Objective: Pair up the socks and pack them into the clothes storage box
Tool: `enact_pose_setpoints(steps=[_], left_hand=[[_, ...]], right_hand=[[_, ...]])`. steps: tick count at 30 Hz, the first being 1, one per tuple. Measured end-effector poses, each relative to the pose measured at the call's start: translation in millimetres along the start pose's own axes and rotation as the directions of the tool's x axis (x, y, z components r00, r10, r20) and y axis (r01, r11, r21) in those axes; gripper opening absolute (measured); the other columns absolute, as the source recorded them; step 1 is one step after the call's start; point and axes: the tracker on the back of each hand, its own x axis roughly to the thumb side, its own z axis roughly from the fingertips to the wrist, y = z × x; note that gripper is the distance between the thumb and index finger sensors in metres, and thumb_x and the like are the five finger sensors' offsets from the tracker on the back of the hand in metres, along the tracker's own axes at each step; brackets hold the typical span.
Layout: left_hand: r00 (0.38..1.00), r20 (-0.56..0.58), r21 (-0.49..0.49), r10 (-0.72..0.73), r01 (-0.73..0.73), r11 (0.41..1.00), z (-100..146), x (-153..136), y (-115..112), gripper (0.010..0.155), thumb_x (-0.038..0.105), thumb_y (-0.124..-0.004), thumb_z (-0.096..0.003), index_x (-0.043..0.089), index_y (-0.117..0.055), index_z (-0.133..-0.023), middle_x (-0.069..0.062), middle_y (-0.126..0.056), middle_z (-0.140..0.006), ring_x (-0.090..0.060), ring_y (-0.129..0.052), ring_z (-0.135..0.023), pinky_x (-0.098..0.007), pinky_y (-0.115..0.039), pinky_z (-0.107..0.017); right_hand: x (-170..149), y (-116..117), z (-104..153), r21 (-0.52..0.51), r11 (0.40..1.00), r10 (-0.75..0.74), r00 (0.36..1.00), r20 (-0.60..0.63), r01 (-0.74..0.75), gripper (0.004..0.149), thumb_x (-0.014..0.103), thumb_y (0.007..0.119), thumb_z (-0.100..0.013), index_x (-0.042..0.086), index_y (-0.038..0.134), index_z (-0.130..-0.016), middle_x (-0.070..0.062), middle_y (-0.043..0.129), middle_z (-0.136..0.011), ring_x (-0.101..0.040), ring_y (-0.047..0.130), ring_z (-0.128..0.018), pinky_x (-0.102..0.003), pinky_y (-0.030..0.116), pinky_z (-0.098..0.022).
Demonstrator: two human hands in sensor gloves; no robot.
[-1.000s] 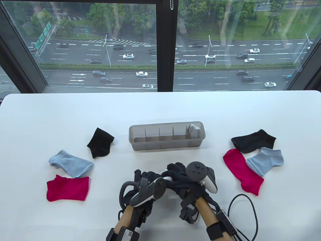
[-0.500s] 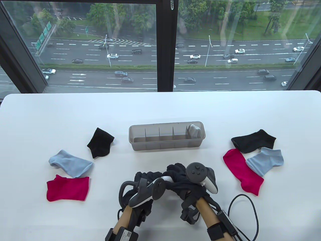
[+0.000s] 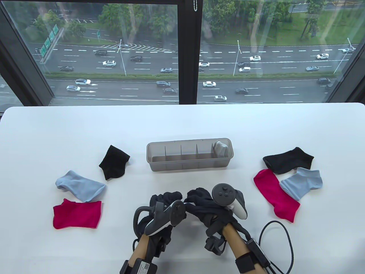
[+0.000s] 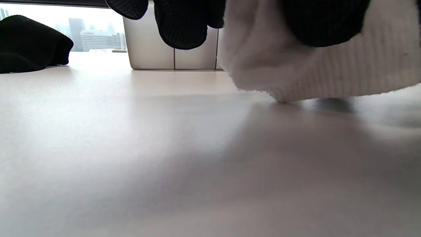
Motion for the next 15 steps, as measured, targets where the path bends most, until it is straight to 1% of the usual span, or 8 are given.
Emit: enact_pose_setpoints(steps=[2,4,6,7,8,10,14,15], left_hand=[[1.000,0.022,0.038,0.017,-0.018,0.999,0.0,1.1,2.5,0.061,0.051,-0.079,-0.0443,0.030,-0.057,-0.097,0.002,-0.077,-0.097,-0.024,-0.088,-0.085,-0.053,-0.063,-0.079],[0.999,0.033,0.035,0.024,-0.025,0.999,-0.2,1.3,3.3,0.057,0.049,-0.078,-0.0453,0.028,-0.066,-0.096,0.000,-0.085,-0.094,-0.025,-0.094,-0.082,-0.052,-0.066,-0.078],[0.998,0.050,0.009,0.050,-0.051,0.999,-1.0,0.2,3.0,0.055,0.046,-0.074,-0.0474,0.025,-0.067,-0.098,-0.002,-0.088,-0.093,-0.027,-0.097,-0.081,-0.052,-0.068,-0.077],[0.997,0.051,-0.021,0.055,-0.054,0.998,-1.1,-0.1,2.8,0.055,0.045,-0.071,-0.0485,0.024,-0.066,-0.099,-0.003,-0.088,-0.093,-0.027,-0.097,-0.081,-0.052,-0.068,-0.077],[0.998,0.054,-0.061,0.044,-0.040,0.997,-1.7,0.4,1.1,0.056,0.046,-0.069,-0.0492,0.023,-0.064,-0.100,-0.002,-0.087,-0.092,-0.025,-0.096,-0.079,-0.052,-0.068,-0.077],[0.998,0.060,-0.097,0.030,-0.024,0.995,-2.2,1.8,-1.4,0.057,0.048,-0.064,-0.0502,0.023,-0.056,-0.101,-0.001,-0.082,-0.090,-0.023,-0.092,-0.078,-0.052,-0.063,-0.080],[0.999,0.027,-0.108,-0.019,0.022,0.994,-4.0,3.7,-3.6,0.074,0.064,-0.076,-0.0386,0.026,-0.053,-0.098,0.002,-0.080,-0.083,-0.020,-0.089,-0.072,-0.052,-0.064,-0.078],[0.999,0.021,-0.083,-0.031,0.033,0.996,-4.0,3.9,-3.6,0.069,0.062,-0.078,-0.0389,0.026,-0.057,-0.094,0.003,-0.083,-0.078,-0.019,-0.091,-0.068,-0.051,-0.067,-0.077]], right_hand=[[-0.4,-0.3,0.5,-0.018,1.000,-0.016,1.000,-0.009,0.015,0.051,0.047,0.062,-0.057,0.014,0.069,-0.096,-0.017,0.037,-0.118,-0.039,0.011,-0.110,-0.060,0.012,-0.081],[1.7,-1.6,1.8,-0.041,0.999,0.032,0.999,0.018,-0.031,0.060,0.049,0.066,-0.055,0.024,0.055,-0.108,-0.017,0.034,-0.120,-0.040,0.011,-0.110,-0.060,0.013,-0.081],[5.6,-2.0,2.7,0.041,0.994,0.100,0.995,0.028,-0.102,0.072,0.052,0.074,-0.050,0.026,0.045,-0.111,-0.016,0.031,-0.121,-0.039,0.009,-0.110,-0.060,0.012,-0.081],[7.0,-2.6,3.4,0.029,0.990,0.138,0.990,0.023,-0.138,0.071,0.049,0.076,-0.051,0.026,0.046,-0.110,-0.016,0.037,-0.120,-0.040,0.016,-0.111,-0.061,0.015,-0.081],[8.6,-3.6,3.7,-0.027,0.984,0.177,0.984,0.030,-0.176,0.063,0.047,0.075,-0.051,0.023,0.056,-0.106,-0.015,0.043,-0.119,-0.040,0.021,-0.112,-0.061,0.018,-0.081],[8.5,-3.8,4.0,-0.064,0.984,0.170,0.985,0.031,-0.168,0.056,0.047,0.074,-0.052,0.021,0.063,-0.101,-0.012,0.049,-0.117,-0.038,0.025,-0.113,-0.060,0.020,-0.082],[6.6,-1.5,4.4,0.000,0.998,0.059,0.998,0.038,-0.059,0.053,0.046,0.070,-0.053,0.014,0.069,-0.096,-0.013,0.049,-0.115,-0.037,0.023,-0.112,-0.060,0.018,-0.082],[6.2,-1.0,3.9,0.013,0.998,0.065,0.997,0.035,-0.066,0.053,0.046,0.070,-0.054,0.013,0.070,-0.095,-0.013,0.050,-0.115,-0.037,0.023,-0.112,-0.060,0.017,-0.082]])
